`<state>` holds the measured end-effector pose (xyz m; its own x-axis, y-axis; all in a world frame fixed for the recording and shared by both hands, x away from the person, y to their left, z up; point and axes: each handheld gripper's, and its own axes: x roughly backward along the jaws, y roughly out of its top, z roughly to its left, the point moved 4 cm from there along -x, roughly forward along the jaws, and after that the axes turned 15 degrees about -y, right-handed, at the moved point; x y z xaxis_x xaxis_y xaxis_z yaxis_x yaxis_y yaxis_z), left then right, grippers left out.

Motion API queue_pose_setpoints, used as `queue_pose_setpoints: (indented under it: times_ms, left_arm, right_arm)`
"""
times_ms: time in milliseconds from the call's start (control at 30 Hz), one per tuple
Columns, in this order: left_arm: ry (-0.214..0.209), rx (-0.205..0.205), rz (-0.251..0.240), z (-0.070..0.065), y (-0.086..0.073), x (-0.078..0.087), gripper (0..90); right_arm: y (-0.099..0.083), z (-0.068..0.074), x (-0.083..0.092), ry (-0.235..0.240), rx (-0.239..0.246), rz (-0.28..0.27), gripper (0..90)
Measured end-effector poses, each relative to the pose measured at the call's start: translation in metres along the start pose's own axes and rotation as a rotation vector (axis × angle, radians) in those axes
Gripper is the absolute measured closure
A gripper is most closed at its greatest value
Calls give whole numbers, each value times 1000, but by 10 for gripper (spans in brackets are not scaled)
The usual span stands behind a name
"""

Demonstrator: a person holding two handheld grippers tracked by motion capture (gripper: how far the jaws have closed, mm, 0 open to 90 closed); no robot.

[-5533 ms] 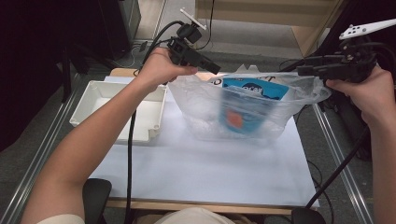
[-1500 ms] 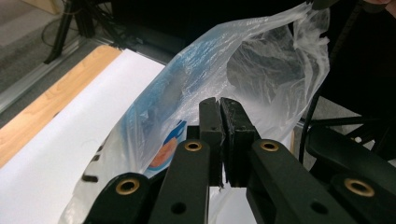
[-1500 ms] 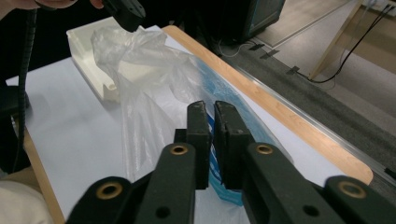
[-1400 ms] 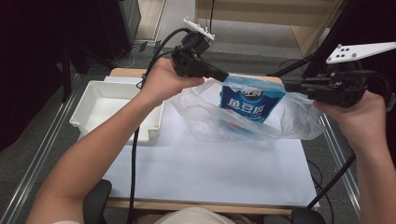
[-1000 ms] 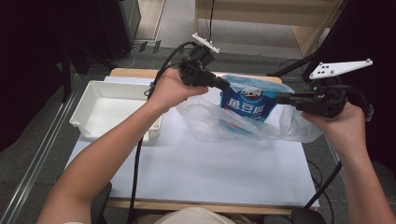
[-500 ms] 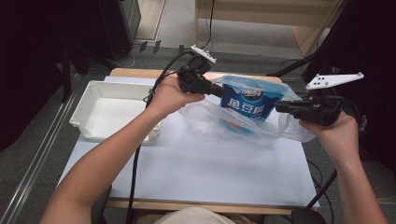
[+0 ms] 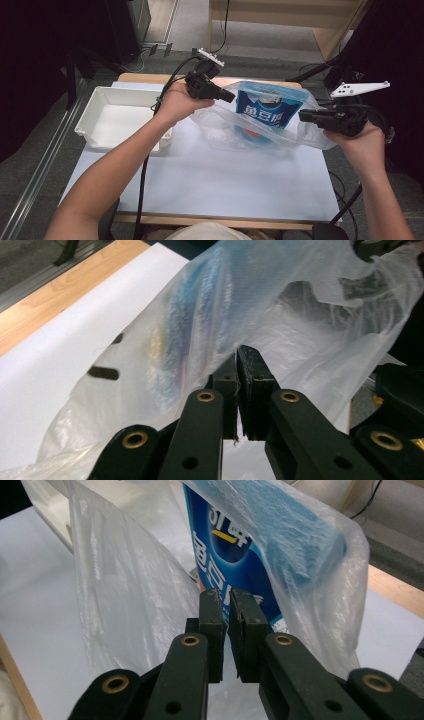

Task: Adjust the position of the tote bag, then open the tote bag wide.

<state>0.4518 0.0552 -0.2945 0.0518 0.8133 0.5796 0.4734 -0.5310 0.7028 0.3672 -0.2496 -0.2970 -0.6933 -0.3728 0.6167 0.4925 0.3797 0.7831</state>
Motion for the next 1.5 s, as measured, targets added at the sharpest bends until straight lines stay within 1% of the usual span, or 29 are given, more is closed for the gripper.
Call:
queue_pose_setpoints:
  times_ms: [33, 67, 167, 200, 233, 267, 400, 433, 533, 600, 700, 800, 933, 1067, 1100, 1133, 1200, 1333, 1433, 1500]
  left_arm:
    - [5, 1, 10, 2, 0, 1, 892]
    - [8, 3, 3, 3, 0, 1, 897]
    - [17, 6, 3, 6, 1, 3, 900]
    - [18, 8, 2, 7, 2, 3, 900]
    - [24, 11, 4, 9, 2, 2, 900]
    - [30, 11, 4, 9, 2, 2, 900]
    - [56, 5, 8, 12, 5, 2, 900]
    - [57, 5, -4, 13, 6, 3, 900]
    - [72, -2, 1, 15, 10, 5, 900]
    - [85, 1, 0, 17, 14, 6, 900]
    - [91, 1, -13, 18, 18, 7, 900]
    - [97, -4, -14, 18, 23, 10, 900]
    - [104, -12, -17, 17, 26, 13, 900]
    - [113, -13, -29, 17, 31, 16, 900]
    - [114, -14, -24, 18, 32, 17, 900]
    - [119, -11, -30, 18, 34, 16, 900]
    - [117, -8, -25, 21, 37, 18, 900]
    - [120, 15, -43, 28, 41, 18, 900]
    - [110, 41, -55, 36, 41, 17, 900]
    - [108, 52, -50, 41, 40, 15, 900]
  right_arm:
    - [0, -1, -1, -5, 0, 3, 864]
    - [-1, -2, -1, -9, -2, 7, 870]
    - [0, -5, -2, -11, -11, 11, 900]
    - [0, -7, -2, -14, -21, 13, 900]
    - [0, -8, -3, -13, -45, 34, 900]
    - [0, -9, -4, -19, -45, 38, 900]
    - [1, -14, -6, -45, -31, 39, 900]
    - [1, -16, -6, -53, -30, 41, 900]
    - [3, -18, -5, -77, -13, 39, 900]
    - [5, -20, -5, -88, -5, 42, 900]
    - [9, -23, -4, -102, -3, 44, 900]
    - [14, -25, -2, -111, -6, 33, 900]
    - [19, -27, 2, -125, 4, 17, 900]
    - [25, -31, 5, -141, 2, 9, 900]
    - [27, -33, 5, -144, 2, 11, 900]
    - [28, -34, 5, -147, 4, 9, 900]
    - [32, -36, 4, -152, 3, 12, 900]
    - [37, -44, 1, -158, -7, 18, 900]
    - [36, -52, -4, -163, -23, 34, 900]
    - [33, -56, -8, -162, -31, 43, 900]
